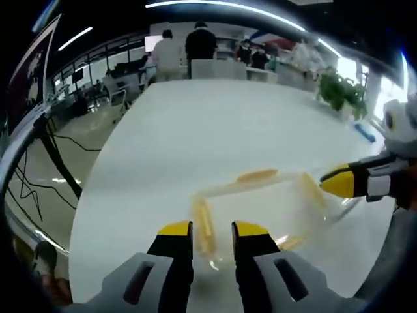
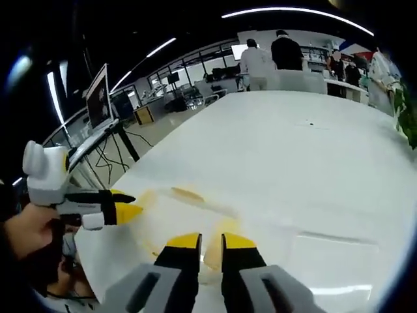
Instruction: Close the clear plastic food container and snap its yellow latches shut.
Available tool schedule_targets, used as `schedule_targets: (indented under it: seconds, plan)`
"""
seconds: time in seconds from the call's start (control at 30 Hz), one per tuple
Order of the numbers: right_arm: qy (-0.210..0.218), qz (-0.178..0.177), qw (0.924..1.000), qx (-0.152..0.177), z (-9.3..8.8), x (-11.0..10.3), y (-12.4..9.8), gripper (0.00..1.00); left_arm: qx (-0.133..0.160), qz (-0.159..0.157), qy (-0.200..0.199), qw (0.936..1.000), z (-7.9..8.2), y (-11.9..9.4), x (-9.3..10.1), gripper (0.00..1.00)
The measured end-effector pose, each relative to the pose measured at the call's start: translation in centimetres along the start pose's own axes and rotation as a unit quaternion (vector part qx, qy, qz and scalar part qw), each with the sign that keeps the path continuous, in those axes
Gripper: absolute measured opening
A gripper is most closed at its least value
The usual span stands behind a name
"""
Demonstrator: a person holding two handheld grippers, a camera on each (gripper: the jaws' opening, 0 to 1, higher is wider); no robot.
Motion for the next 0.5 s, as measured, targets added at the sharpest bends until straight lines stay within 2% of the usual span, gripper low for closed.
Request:
schedule_targets:
  seconds: [0.37, 0.43, 0.5]
  plan:
    - [-0.013, -0.002, 0.9997, -0.022, -1.2, -0.4, 0.6, 0.08, -0.012, -0.004, 0.006, 0.9999, -0.7, 0.6, -0.3, 0.15]
    - [-0.028, -0.002, 0.9992, -0.027, -1.3, -0.5, 0.6, 0.08, -0.012, -0.011, 0.013, 0.9998, -0.7, 0.6, -0.2, 0.08]
    - [-0.042, -0.007, 0.9988, -0.024, -1.4, -0.6, 0.6, 0.08, -0.014, -0.009, 0.027, 0.9995, -0.7, 0.5, 0.0, 0.07]
Point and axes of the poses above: the point that each gripper's makers call its tool centre point, and the gripper's own axes: y roughly forward along the fingers, x roughly to its right, z roughly out of its top, the point moved 6 cm from there along -y, roughly backward along the fingers, and after that the axes turned 6 degrees about -y, right-handed, at the moved point
